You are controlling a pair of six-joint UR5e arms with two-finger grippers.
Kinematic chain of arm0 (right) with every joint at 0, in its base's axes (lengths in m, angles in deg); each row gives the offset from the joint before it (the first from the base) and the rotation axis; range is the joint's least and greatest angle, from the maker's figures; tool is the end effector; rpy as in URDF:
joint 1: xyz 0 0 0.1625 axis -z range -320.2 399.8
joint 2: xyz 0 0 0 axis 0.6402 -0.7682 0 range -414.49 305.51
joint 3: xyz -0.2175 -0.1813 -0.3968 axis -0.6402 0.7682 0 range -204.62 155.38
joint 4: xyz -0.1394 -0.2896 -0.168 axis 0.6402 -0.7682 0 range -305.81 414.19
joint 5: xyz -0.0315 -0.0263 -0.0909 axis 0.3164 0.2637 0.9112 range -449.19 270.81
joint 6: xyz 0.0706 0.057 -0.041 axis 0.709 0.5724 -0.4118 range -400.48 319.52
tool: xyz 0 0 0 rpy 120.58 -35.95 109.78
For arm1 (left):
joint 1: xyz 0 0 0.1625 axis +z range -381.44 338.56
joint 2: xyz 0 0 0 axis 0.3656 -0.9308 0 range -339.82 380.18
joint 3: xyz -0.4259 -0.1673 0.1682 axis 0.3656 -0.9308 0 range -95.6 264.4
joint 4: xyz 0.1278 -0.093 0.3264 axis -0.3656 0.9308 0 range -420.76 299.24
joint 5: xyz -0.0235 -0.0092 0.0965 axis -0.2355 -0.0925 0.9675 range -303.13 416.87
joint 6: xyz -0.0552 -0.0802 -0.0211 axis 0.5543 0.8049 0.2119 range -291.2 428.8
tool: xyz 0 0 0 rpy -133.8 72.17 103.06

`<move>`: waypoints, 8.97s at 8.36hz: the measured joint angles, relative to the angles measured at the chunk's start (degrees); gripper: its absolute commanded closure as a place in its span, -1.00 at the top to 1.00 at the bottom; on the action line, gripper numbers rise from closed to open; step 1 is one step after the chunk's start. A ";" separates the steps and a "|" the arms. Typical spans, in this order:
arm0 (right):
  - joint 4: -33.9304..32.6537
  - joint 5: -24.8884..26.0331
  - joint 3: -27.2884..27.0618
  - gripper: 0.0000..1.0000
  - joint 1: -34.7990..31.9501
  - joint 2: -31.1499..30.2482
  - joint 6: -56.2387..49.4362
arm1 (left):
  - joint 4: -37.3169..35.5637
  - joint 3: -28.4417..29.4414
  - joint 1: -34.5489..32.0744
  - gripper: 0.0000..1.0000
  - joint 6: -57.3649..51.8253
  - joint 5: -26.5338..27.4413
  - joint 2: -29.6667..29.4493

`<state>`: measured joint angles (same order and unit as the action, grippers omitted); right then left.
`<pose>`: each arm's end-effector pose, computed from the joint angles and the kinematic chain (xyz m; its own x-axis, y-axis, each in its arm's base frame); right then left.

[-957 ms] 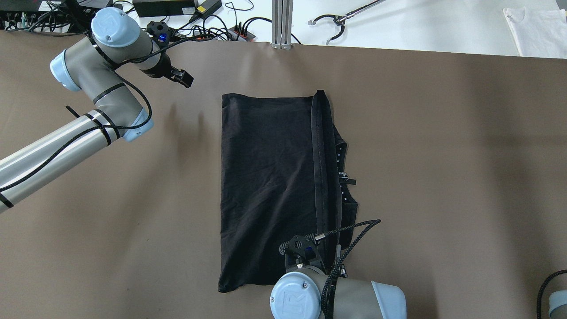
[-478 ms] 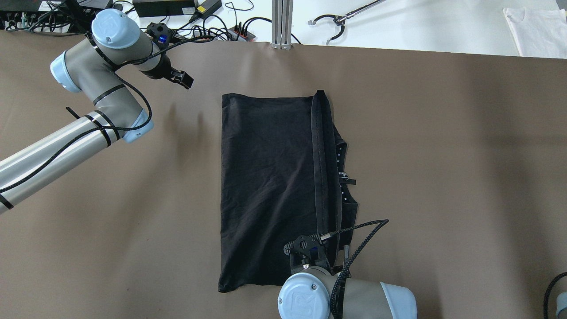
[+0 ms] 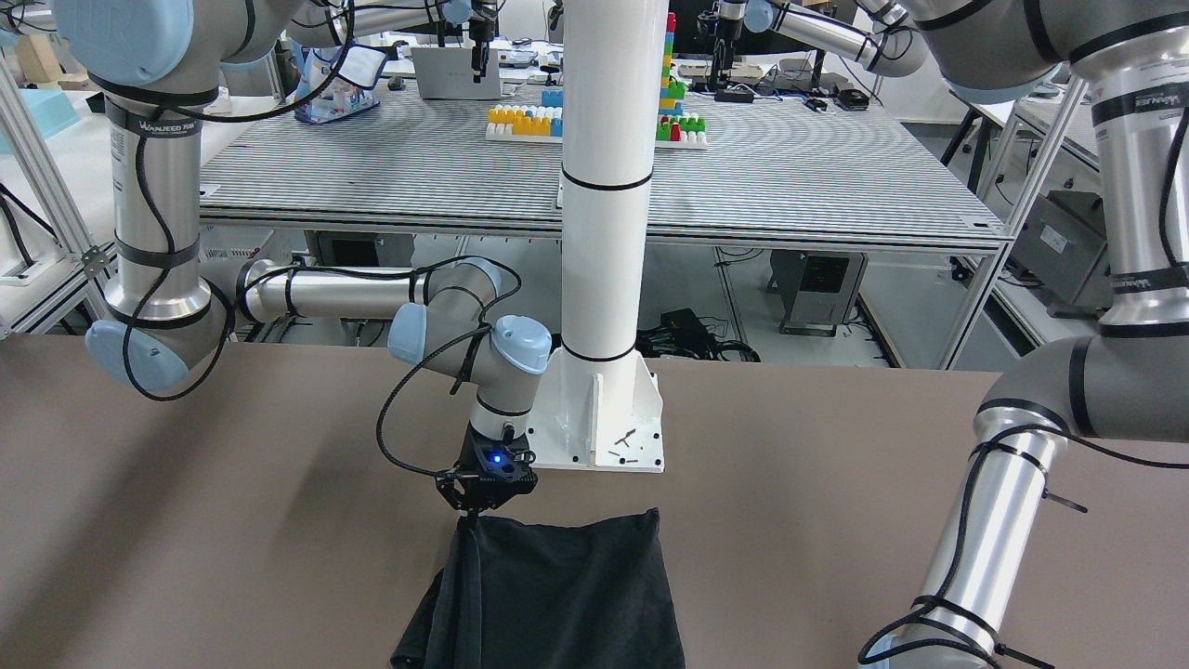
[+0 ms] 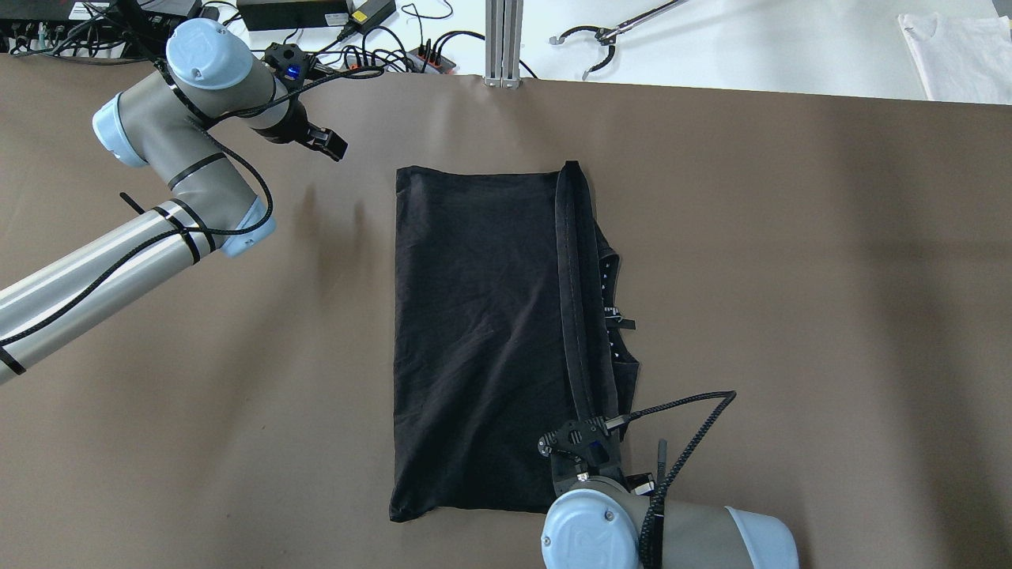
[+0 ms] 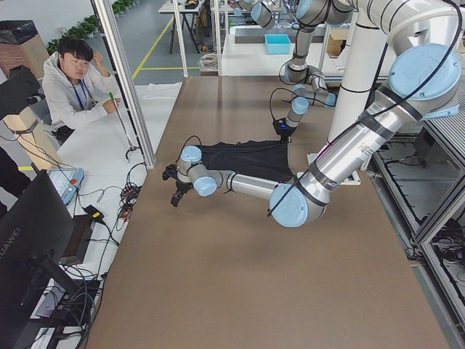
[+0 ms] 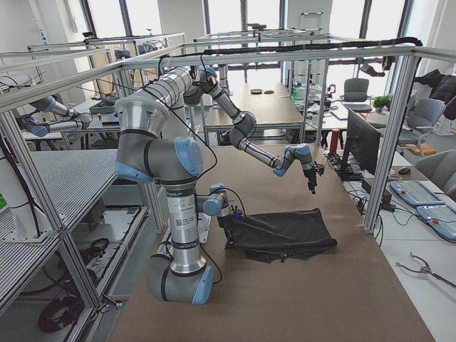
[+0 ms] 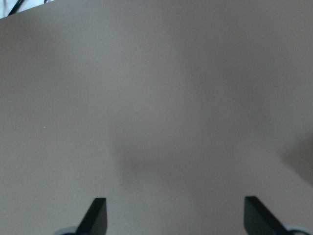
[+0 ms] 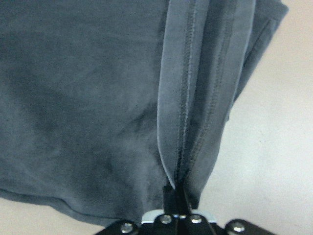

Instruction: Fold clothes

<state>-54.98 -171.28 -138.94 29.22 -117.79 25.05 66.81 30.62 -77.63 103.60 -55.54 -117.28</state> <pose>-0.5312 -0.2488 0.3669 0.8649 -0.2557 0.4318 0.1153 0.9387 0.3249 0.3799 -0.7385 0.4119 0.7088 0.3059 -0.6357 0.0463 0.8790 0.4746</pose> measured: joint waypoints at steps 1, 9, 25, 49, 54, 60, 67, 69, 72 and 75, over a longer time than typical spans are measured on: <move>0.01 0.00 -1.84 -0.86 -0.02 -2.07 0.25 | 0.03 -0.05 0.02 1.00 0.03 0.00 0.00; 7.77 2.43 -1.79 0.88 -3.78 -4.10 5.55 | -0.03 -0.02 0.03 1.00 0.17 0.00 -0.07; 14.87 -4.06 8.13 0.88 -16.49 -4.28 -16.08 | -0.13 0.21 0.35 1.00 0.26 0.00 -0.34; 13.41 -3.38 4.63 0.88 -15.84 -8.97 -18.57 | -0.13 0.28 0.29 1.00 0.44 -0.09 -0.35; 14.14 -3.42 11.19 0.88 -16.38 0.23 -16.16 | -0.13 0.26 0.29 1.00 0.40 -0.09 -0.27; 14.37 -3.50 18.48 0.88 -20.23 2.63 -19.49 | -0.04 0.12 0.37 1.00 0.35 -0.09 -0.11; 17.88 -4.35 21.76 0.88 -26.27 6.57 -20.66 | 0.01 -0.09 0.33 1.00 0.44 -0.09 -0.08; 19.43 -4.89 29.30 0.88 -26.32 13.79 -18.13 | -0.03 -0.10 0.37 1.00 0.44 -0.09 -0.09; 24.20 -4.94 37.74 0.88 -26.49 16.82 -18.04 | -0.04 -0.10 0.37 1.00 0.44 -0.09 -0.09; 25.80 -4.97 41.80 0.88 -30.75 16.09 -23.36 | 0.00 -0.11 0.30 1.00 0.44 -0.09 -0.09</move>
<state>-29.18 -176.26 -97.14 -1.53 -101.69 1.69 66.80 30.51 -77.33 104.05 -55.63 -117.37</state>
